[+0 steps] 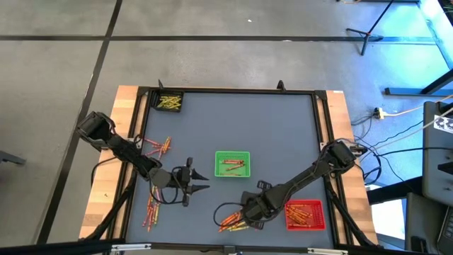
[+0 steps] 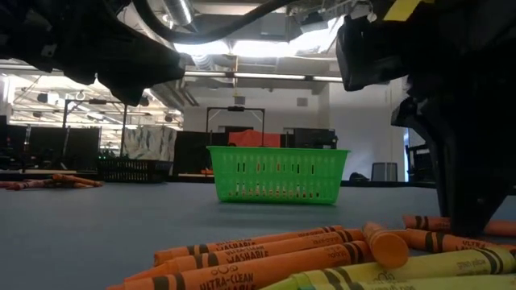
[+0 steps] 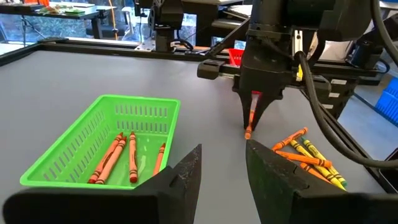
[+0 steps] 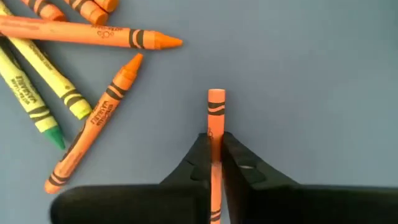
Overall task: Sort crayons
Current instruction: Put the orange crayon into the red bin
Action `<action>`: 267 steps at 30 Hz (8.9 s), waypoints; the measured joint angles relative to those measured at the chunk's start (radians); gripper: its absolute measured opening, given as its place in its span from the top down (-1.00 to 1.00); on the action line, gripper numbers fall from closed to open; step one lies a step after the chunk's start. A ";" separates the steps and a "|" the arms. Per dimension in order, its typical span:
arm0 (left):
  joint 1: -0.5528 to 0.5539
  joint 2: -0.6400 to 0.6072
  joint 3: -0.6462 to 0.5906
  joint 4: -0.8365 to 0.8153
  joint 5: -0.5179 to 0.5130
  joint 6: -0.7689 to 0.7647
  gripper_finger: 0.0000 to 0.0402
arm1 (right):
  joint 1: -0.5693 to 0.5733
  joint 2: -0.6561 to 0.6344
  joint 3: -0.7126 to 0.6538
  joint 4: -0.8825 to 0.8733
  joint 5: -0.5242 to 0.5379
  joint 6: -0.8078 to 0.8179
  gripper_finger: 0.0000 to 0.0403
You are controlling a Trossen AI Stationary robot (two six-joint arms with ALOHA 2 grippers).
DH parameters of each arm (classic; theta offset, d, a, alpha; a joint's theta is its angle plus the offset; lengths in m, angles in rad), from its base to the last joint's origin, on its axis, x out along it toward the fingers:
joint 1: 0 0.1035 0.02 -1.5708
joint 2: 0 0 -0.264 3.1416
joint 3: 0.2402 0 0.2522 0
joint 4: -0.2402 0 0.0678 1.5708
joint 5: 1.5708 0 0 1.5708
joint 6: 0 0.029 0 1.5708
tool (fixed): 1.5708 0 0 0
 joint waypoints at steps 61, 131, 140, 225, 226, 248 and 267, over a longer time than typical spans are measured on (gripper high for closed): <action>0.001 0.000 0.000 0.002 -0.027 -0.010 0.45 | 0.461 -0.153 0.032 -0.536 0.016 0.632 0.19; 0.001 0.000 0.000 0.024 -0.026 -0.010 0.45 | 0.083 0.104 0.126 0.009 0.157 0.139 0.70; 0.001 0.000 0.000 0.024 -0.026 -0.010 0.45 | 0.083 0.097 0.126 -0.045 0.151 0.101 0.96; 0.001 0.000 0.000 0.031 -0.026 -0.025 0.45 | 0.058 -0.088 0.011 0.208 0.105 -0.517 0.12; 0.001 0.000 0.000 0.031 -0.026 -0.025 0.45 | 0.049 -0.079 0.011 0.234 0.088 -0.546 0.12; 0.001 0.000 0.000 0.031 -0.026 -0.026 0.45 | -0.023 0.005 -0.025 0.323 -0.059 -0.744 0.12; 0.001 0.000 0.000 0.031 -0.026 -0.029 0.45 | -0.022 0.003 -0.063 0.378 -0.032 -0.763 0.76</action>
